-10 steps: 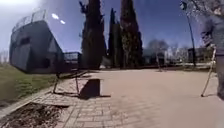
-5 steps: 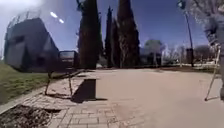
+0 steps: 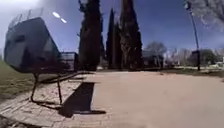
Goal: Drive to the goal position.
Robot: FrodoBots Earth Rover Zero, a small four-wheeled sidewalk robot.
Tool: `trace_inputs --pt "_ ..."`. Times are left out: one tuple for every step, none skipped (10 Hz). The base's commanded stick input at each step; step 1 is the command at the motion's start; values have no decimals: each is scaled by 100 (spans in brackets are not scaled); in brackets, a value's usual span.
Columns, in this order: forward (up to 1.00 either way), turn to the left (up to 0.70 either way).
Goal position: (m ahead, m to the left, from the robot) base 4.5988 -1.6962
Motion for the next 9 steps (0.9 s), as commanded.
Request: trace_inputs --pt "95 0" --pt "95 0" --pt "95 0" --pt "95 0" --pt "95 0" --pt "96 0" --pt "96 0" --pt "96 0" --pt "96 0"
